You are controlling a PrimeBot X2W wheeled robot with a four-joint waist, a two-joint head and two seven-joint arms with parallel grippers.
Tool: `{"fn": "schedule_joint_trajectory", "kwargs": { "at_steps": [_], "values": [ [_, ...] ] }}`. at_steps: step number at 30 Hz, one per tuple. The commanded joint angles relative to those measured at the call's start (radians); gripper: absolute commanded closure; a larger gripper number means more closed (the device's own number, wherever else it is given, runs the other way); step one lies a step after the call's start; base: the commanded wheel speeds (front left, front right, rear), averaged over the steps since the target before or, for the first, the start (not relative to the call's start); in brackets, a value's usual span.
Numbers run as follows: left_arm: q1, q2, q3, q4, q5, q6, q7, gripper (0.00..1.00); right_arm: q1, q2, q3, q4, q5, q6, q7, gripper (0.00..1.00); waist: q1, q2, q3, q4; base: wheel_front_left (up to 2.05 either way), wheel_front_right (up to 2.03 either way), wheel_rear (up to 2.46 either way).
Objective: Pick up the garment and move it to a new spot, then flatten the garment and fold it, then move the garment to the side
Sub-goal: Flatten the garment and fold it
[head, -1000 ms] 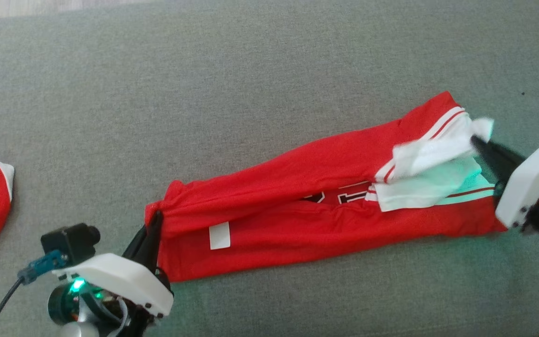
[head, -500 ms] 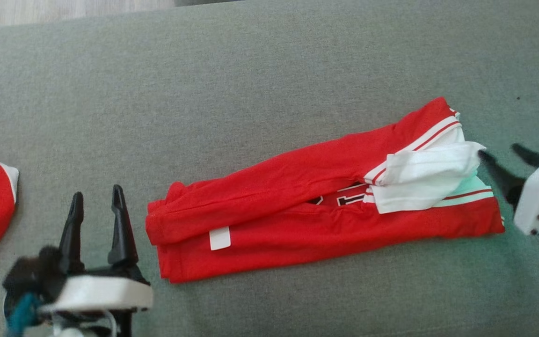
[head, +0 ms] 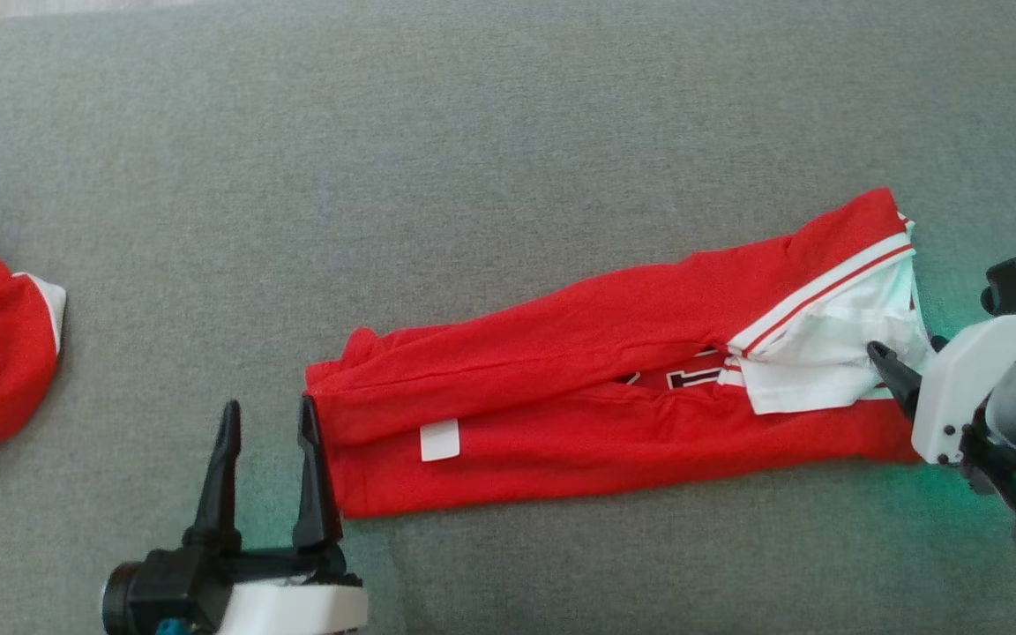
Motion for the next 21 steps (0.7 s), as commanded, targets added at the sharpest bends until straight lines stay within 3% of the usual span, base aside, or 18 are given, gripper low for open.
{"fn": "schedule_joint_trajectory", "kwargs": {
  "at_steps": [1,9,13,14,15,21],
  "values": [
    [-0.012,-0.007,0.028,-0.015,0.009,-0.009,-0.01,0.0,-0.034,-0.006,0.009,-0.013,-0.012,0.007,-0.011,0.0,0.0,0.0,0.002,0.004,0.0,0.0,0.0],
    [-0.021,-0.042,0.06,0.012,0.029,-0.051,-0.012,0.0,-0.07,0.014,0.019,0.113,-0.042,0.007,-0.033,0.0,0.0,0.0,0.0,0.029,0.0,0.0,0.0],
    [-0.013,-0.058,0.089,0.016,0.037,-0.067,-0.012,0.0,-0.058,0.011,0.03,0.167,-0.001,0.007,0.012,0.0,0.0,0.0,-0.013,0.044,0.0,0.0,0.0],
    [-0.011,-0.06,0.094,0.016,0.039,-0.069,-0.012,0.0,-0.055,0.007,0.038,0.166,0.014,0.007,0.02,0.6,0.0,0.0,-0.015,0.046,0.0,0.0,0.0],
    [-0.008,-0.062,0.1,0.016,0.04,-0.072,-0.012,0.0,-0.053,0.005,0.035,0.161,0.033,0.007,0.013,1.0,0.0,0.0,-0.015,0.048,0.0,0.0,0.0],
    [0.001,-0.07,0.124,0.022,0.047,-0.084,-0.012,0.0,-0.077,0.014,-0.039,0.156,0.14,0.007,-0.022,1.0,0.0,0.0,-0.023,0.041,0.0,0.0,0.0]
  ]
}}
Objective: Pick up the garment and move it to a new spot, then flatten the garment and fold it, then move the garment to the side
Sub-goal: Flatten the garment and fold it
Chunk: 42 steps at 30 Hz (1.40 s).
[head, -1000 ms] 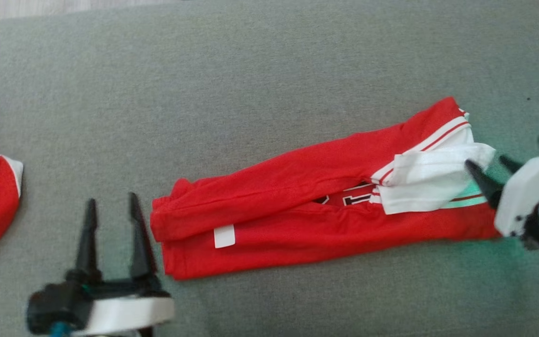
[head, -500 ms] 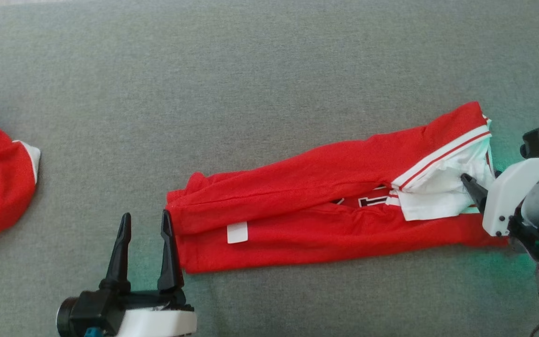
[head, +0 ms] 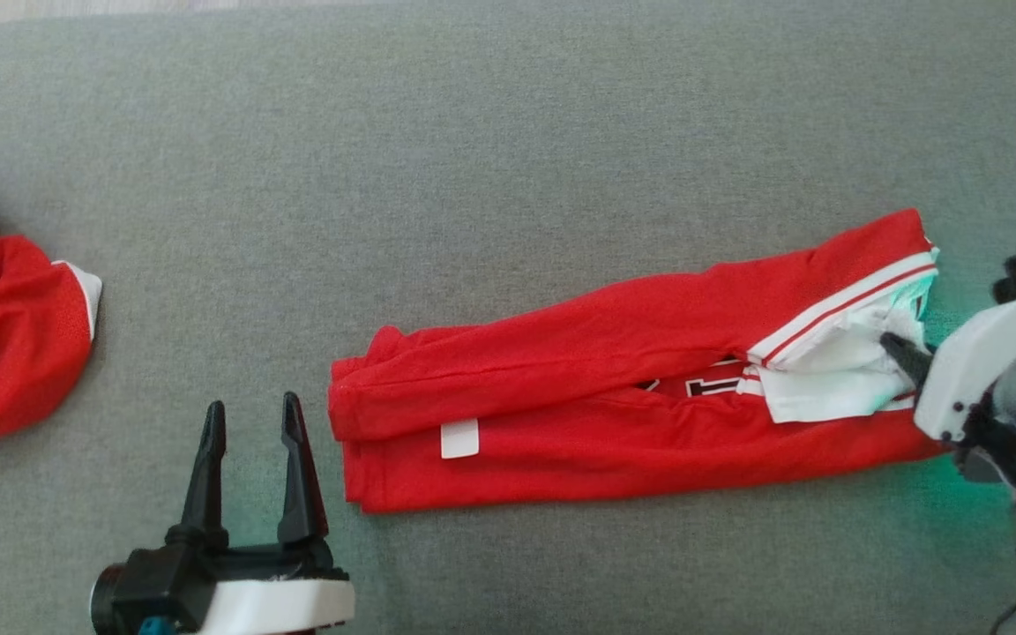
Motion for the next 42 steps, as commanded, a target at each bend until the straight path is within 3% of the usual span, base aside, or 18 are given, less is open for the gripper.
{"fn": "schedule_joint_trajectory", "kwargs": {
  "at_steps": [1,12,17,22,29,36,42],
  "values": [
    [-0.001,-0.005,0.035,-0.024,0.012,-0.002,-0.009,0.0,-0.009,-0.016,-0.009,-0.008,0.004,0.007,-0.006,1.0,0.0,-0.0001,-0.003,-0.003,0.0,0.0,0.0],
    [0.001,-0.008,0.054,-0.021,-0.015,-0.004,-0.009,0.0,-0.066,-0.173,-0.31,-0.048,-0.061,0.007,0.034,1.0,0.0,-0.0001,-0.033,-0.001,0.0,0.0,0.0],
    [0.01,-0.008,0.054,-0.012,-0.034,0.002,-0.009,0.0,-0.076,-0.192,-0.349,-0.149,-0.044,0.007,0.086,1.0,0.0,-0.0001,-0.049,0.001,0.0,0.0,0.0],
    [0.024,-0.008,0.05,-0.005,-0.042,0.012,-0.009,0.0,-0.048,-0.159,-0.249,-0.345,0.048,0.007,0.161,1.0,0.0,-0.0001,-0.074,0.003,0.0,0.0,0.0],
    [0.032,-0.008,0.041,-0.005,-0.051,0.026,-0.009,0.0,0.079,-0.035,0.0,-0.573,0.126,0.007,0.254,1.0,0.0,-0.0001,-0.099,0.01,0.0,0.0,0.0],
    [0.041,-0.008,0.042,-0.002,-0.048,0.03,-0.009,0.0,0.174,0.091,0.168,-0.559,0.078,0.007,0.16,1.0,0.0,-0.0001,-0.107,0.017,0.0,0.0,0.0],
    [0.051,-0.008,0.039,0.008,-0.043,0.029,-0.01,0.0,0.194,0.165,0.227,-0.463,0.029,0.007,0.045,1.0,0.0,-0.0001,-0.109,0.009,0.0,0.0,0.0]
  ]
}}
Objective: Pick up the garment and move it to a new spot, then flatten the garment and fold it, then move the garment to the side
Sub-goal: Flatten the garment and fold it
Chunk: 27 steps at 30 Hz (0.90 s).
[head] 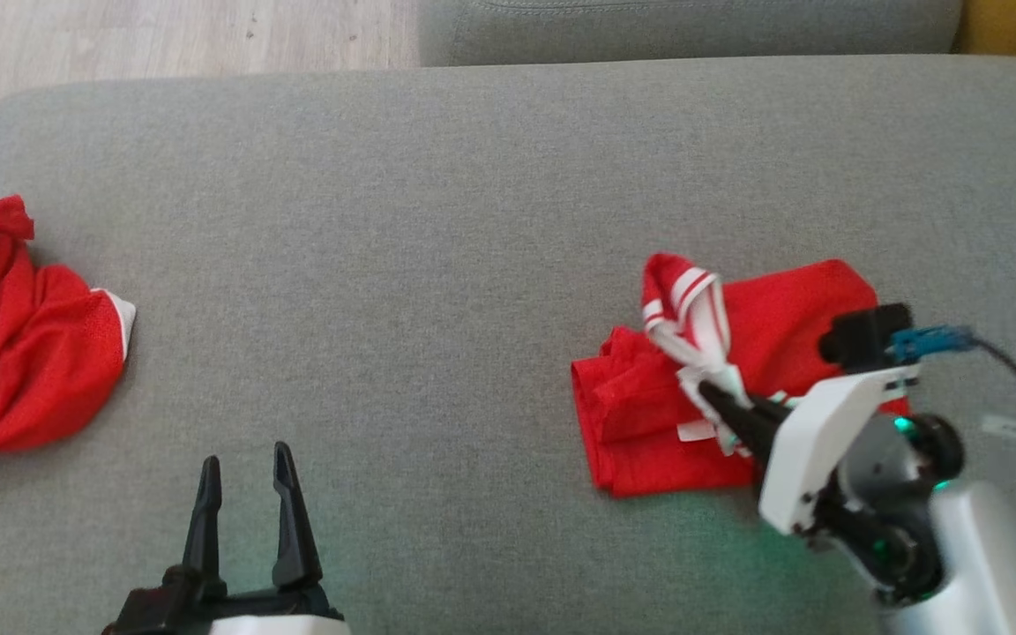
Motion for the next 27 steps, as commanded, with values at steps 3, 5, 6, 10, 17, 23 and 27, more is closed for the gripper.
{"fn": "schedule_joint_trajectory", "kwargs": {
  "at_steps": [3,5,6,10,17,23,27],
  "values": [
    [-0.016,-0.005,0.03,-0.024,0.006,0.005,-0.01,0.0,-0.004,0.022,0.04,-0.022,-0.011,0.007,-0.039,1.0,0.0,0.0,-0.002,-0.005,0.0,0.0,0.0],
    [-0.013,-0.005,0.033,-0.022,0.009,0.006,-0.01,0.0,-0.002,0.033,0.046,-0.013,-0.016,0.007,-0.061,1.0,0.0,0.0,-0.003,-0.012,0.0,0.0,0.0],
    [-0.012,-0.005,0.033,-0.019,0.011,0.004,-0.01,0.0,-0.004,0.038,0.048,-0.006,-0.019,0.007,-0.072,1.0,0.0,0.0,-0.004,-0.015,0.0,0.0,0.0],
    [-0.013,-0.005,0.028,-0.011,0.013,0.001,-0.01,0.0,-0.016,0.049,0.072,0.026,-0.029,0.007,-0.1,1.0,0.0,0.0,-0.004,-0.025,0.0,0.0,0.0],
    [-0.017,-0.005,0.018,-0.005,0.011,0.001,-0.01,0.0,-0.043,0.053,0.113,0.08,0.009,0.007,-0.164,1.0,0.0,0.0,-0.004,-0.03,0.0,0.0,0.0],
    [-0.021,-0.005,0.002,0.006,0.009,-0.003,-0.01,0.0,-0.082,0.054,0.158,0.157,0.057,0.007,-0.235,1.0,0.0,0.0,-0.009,-0.017,0.0,0.0,0.0],
    [-0.021,-0.005,0.001,0.008,0.007,-0.001,-0.01,0.0,-0.103,0.054,0.191,0.185,0.118,0.007,-0.283,0.0,0.0,0.0,-0.013,-0.008,0.0,0.0,0.0]
  ]
}}
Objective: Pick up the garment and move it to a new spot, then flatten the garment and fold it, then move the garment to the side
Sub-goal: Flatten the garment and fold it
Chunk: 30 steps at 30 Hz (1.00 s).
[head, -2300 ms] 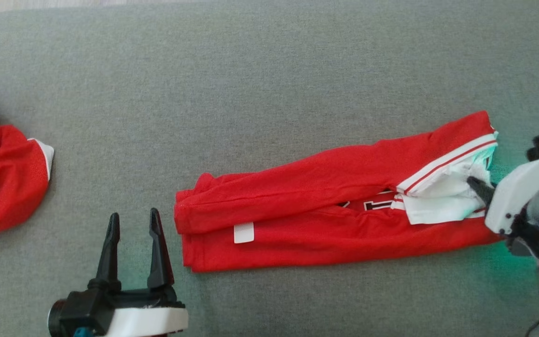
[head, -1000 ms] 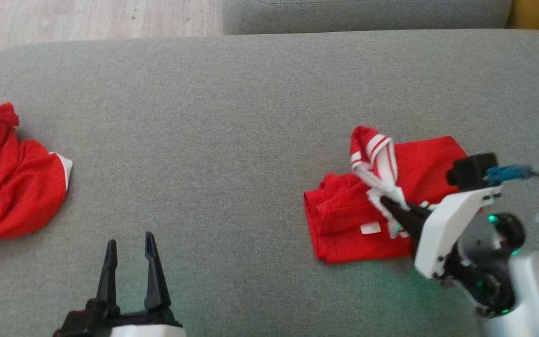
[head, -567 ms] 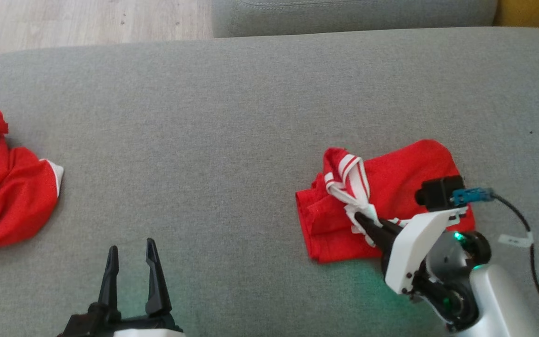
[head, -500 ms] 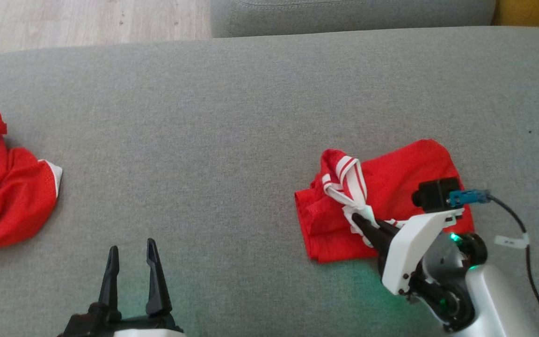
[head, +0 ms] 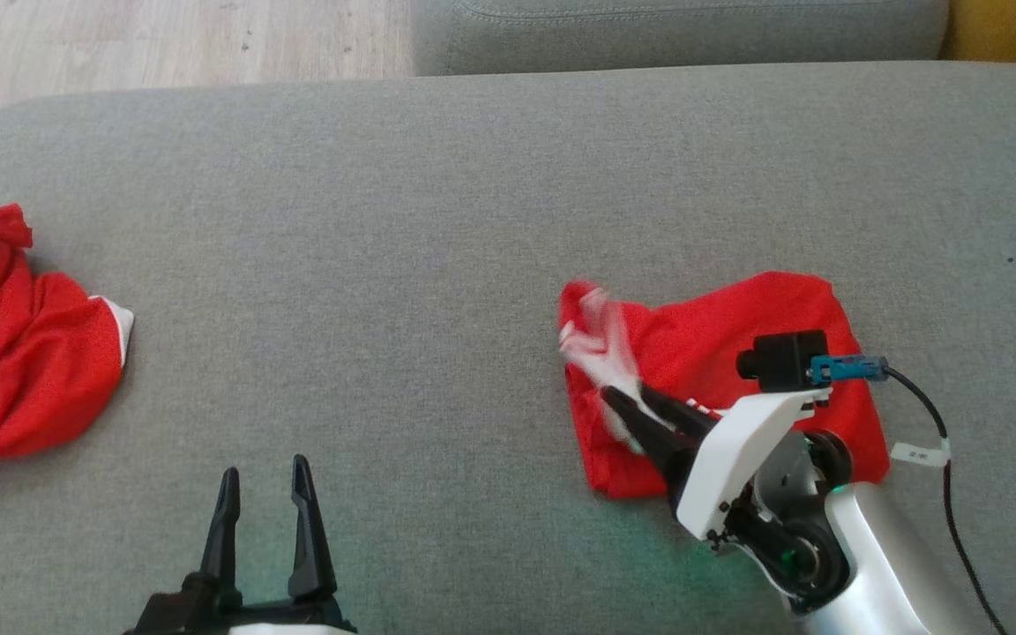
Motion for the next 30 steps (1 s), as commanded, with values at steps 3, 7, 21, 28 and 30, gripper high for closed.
{"fn": "schedule_joint_trajectory", "kwargs": {
  "at_steps": [3,7,21,28,30],
  "values": [
    [-0.021,-0.005,0.031,-0.022,0.007,0.0,-0.01,0.0,-0.049,0.012,0.038,-0.024,0.044,0.007,-0.038,0.0,0.0,-0.0001,-0.004,0.002,0.0,0.0,0.0],
    [-0.016,-0.005,0.037,-0.023,0.009,0.001,-0.01,0.0,-0.054,0.012,0.068,-0.048,0.145,0.007,-0.09,0.0,0.0,-0.0001,-0.009,-0.003,0.0,0.0,0.0],
    [-0.003,-0.005,0.058,-0.041,0.015,0.0,-0.01,0.0,0.087,-0.062,-0.215,-0.259,-0.265,0.007,-0.403,0.0,0.0,-0.0001,-0.042,-0.04,0.0,0.0,0.0],
    [0.005,-0.005,0.083,-0.04,0.045,-0.029,-0.01,0.0,0.228,-0.112,-0.352,-0.215,-0.433,0.007,-0.589,0.0,0.0,-0.0001,-0.086,-0.041,0.0,0.0,0.0],
    [0.012,-0.005,0.091,-0.033,0.062,-0.042,-0.01,0.0,0.263,-0.111,-0.372,-0.181,-0.47,0.007,-0.651,0.0,0.0,-0.0001,-0.105,-0.039,0.0,0.0,0.0]
  ]
}}
